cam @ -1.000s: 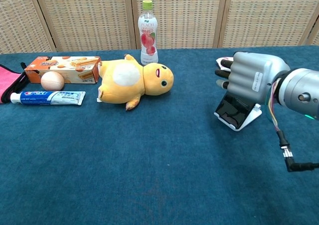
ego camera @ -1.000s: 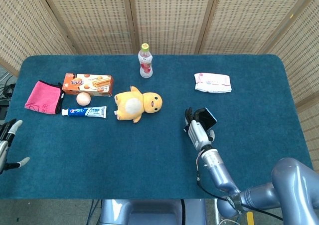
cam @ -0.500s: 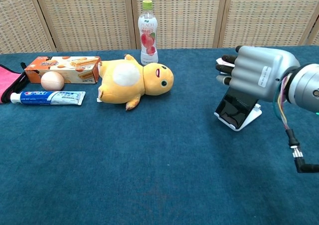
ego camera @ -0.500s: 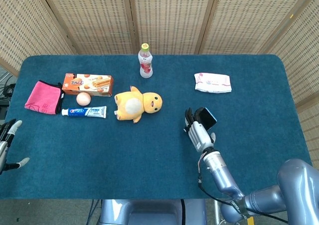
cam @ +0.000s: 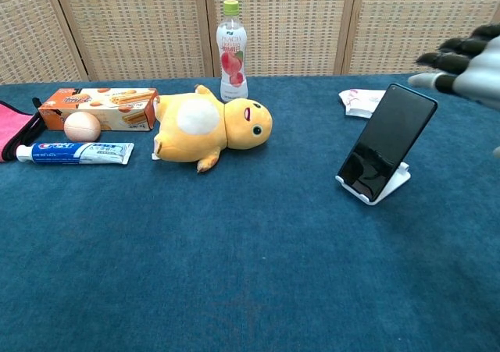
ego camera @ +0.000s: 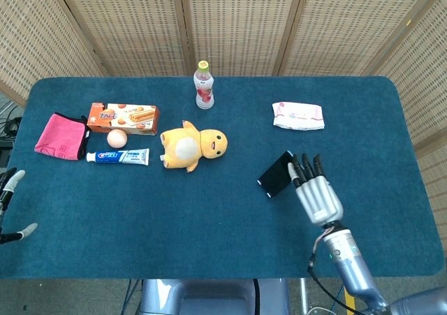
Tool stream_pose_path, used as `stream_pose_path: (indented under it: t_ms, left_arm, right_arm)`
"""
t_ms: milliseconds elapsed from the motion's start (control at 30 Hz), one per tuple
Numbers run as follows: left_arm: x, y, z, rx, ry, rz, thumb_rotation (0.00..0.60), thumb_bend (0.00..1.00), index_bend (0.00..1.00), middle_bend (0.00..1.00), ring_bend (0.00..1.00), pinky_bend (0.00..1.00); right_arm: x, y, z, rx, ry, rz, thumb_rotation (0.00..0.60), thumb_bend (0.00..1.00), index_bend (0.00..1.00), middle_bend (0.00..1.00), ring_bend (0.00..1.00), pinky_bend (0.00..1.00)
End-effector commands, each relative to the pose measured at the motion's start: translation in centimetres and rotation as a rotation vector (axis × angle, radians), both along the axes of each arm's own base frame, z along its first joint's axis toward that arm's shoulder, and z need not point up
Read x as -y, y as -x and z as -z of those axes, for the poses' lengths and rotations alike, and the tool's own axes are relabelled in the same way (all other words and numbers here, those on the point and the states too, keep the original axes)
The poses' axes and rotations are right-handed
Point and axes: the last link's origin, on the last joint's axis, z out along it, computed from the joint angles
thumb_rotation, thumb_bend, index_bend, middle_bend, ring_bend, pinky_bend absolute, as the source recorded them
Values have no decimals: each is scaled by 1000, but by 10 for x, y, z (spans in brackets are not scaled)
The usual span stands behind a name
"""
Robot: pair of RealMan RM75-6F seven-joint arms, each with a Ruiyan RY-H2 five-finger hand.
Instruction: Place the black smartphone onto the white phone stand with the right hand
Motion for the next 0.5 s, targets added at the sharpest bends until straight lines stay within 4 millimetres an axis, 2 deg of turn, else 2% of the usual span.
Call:
stream_pose_path:
  t_ms: [33, 100, 267, 500]
  left_arm:
    - [3, 0, 0, 0, -3, 7, 600, 0, 0, 0, 0, 0]
    - [5, -1, 0, -1, -5, 14, 600, 0, 0, 0, 0, 0]
    - [7, -2, 2, -14, -11, 28, 600, 0, 0, 0, 0, 0]
    - [9, -3, 1, -13, -44, 46, 600, 0, 0, 0, 0, 0]
  right_arm:
    - [-41, 76, -58, 432, 102, 124, 600, 213, 0, 0, 0, 57]
    - [-47, 91, -66, 509, 123, 158, 600, 160, 0, 0, 0, 36]
    - [-61, 115, -78, 614, 166, 186, 600, 24, 0, 0, 0, 18]
    - [-72, 118, -82, 741, 182, 165, 600, 0, 0, 0, 0, 14]
